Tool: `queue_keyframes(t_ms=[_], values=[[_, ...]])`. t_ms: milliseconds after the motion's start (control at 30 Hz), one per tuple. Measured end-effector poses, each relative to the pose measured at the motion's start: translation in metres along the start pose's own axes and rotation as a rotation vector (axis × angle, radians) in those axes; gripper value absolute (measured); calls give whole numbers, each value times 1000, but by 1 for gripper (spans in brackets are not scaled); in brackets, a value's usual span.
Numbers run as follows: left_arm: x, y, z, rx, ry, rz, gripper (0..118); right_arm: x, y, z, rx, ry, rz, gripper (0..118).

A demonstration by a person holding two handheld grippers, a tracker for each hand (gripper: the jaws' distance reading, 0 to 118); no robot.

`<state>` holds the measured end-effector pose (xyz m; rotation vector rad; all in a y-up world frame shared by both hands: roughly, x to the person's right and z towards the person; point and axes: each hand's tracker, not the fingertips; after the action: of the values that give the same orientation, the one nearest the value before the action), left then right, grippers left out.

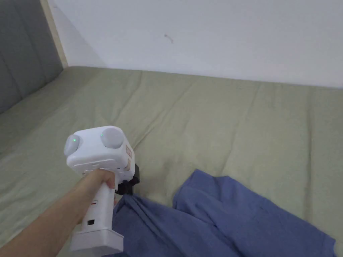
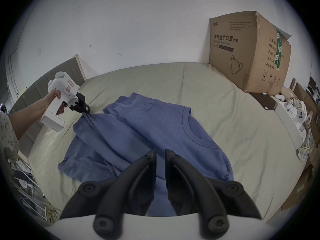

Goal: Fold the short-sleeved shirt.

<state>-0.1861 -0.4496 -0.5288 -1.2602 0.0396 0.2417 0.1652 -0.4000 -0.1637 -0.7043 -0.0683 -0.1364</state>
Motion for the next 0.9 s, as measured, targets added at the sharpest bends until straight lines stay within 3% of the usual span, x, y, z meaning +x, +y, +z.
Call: queue_keyframes(t_ms=[200,267,300,367,400,500,667,900], values=[[2,-3,-9,-28,26,32,3,29,47,-37,-16,64,-11,12],[0,-3,-13,-28,19,49,3,39,81,-66,-86,103,44,15],[0,-3,-15,-27,18,52,3,43,97,-83,-113,123,78,33],[4,-10,-13,-26,21,49,3,49,125,-118,-169,151,95,102],[6,-11,-13,-25,24,42,3,50,137,-140,-256,160,101,118],[9,-12,-11,-23,33,1,3,57,160,-188,-397,177,45,118],[9,-12,-12,-25,32,-16,3,54,174,-240,-384,32,111,118],[7,-11,-13,-26,22,-23,4,24,158,-291,-411,39,184,118]])
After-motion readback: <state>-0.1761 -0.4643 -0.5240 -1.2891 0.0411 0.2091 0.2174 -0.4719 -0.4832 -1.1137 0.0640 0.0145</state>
